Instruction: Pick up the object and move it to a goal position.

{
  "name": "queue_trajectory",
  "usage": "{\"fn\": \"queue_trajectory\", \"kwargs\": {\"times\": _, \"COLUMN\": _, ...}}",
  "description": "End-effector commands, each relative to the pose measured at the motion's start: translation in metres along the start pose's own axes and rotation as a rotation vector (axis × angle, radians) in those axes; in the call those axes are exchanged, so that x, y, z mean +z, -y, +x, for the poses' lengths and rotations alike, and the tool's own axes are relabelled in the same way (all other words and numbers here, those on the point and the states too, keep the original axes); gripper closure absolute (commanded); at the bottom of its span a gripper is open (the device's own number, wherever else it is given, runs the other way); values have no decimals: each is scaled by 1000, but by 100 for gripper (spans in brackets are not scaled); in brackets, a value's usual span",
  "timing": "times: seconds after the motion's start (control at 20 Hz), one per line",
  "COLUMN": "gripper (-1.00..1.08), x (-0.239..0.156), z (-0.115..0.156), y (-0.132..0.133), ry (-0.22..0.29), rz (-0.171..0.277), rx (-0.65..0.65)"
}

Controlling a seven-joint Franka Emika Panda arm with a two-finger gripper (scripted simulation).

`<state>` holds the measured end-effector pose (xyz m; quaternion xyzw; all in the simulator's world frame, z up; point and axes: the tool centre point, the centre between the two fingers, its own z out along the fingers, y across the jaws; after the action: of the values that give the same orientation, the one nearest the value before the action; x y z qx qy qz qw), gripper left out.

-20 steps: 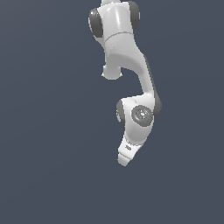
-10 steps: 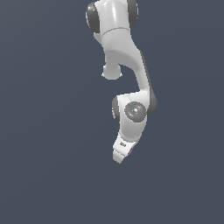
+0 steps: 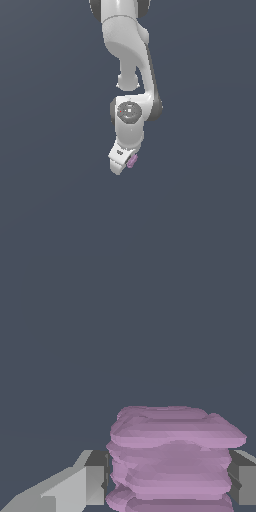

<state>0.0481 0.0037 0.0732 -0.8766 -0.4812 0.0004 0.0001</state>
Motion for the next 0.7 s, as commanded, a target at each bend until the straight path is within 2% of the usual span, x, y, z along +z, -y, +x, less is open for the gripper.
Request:
{"fn": "queue_trajectory", "kwargs": {"times": 0.0, "gripper": 108, "x": -9, "z": -29, "y": -4, "ry": 0, "rz": -1, "rx": 1}}
{"fn": "queue_trajectory", "kwargs": {"times": 0.65, "gripper": 108, "x": -56, "z": -172, "y": -23, "ry": -1, "rz": -1, "rx": 1}}
